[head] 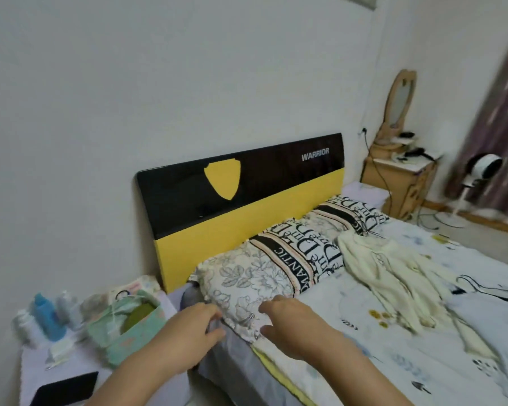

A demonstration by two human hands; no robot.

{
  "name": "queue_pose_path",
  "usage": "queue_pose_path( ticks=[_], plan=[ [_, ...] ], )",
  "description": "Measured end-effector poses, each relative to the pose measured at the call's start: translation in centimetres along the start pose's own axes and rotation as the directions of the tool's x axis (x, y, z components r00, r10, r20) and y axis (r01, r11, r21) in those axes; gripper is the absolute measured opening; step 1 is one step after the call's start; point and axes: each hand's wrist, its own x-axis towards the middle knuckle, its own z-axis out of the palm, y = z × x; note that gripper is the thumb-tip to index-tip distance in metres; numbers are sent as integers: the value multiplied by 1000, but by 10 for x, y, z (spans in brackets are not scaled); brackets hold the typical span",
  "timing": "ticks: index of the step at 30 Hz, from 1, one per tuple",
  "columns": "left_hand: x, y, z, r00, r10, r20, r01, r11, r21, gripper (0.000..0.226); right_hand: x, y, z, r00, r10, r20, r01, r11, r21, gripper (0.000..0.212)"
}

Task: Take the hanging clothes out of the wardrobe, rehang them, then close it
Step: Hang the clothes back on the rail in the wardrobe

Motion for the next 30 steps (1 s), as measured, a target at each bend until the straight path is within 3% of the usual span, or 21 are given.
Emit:
queue_pose_path(
  ticks=[8,14,22,30],
  plan=[
    [105,19,-11,961,253,110,-254,967,-3,40,27,50,-10,939,338,-66,-334,941,58,36],
    [157,40,-8,906,391,162,-397,918,2,38,28,80,-11,861,504,-68,-495,861,117,40],
    [225,91,15,865,449,225,-449,892,-54,33,30,150,-22,781,623,-45,-614,779,130,37],
    [318,159,46,856,450,255,-458,888,-31,31,55,262,-31,767,640,-45,-628,763,154,39]
  ],
)
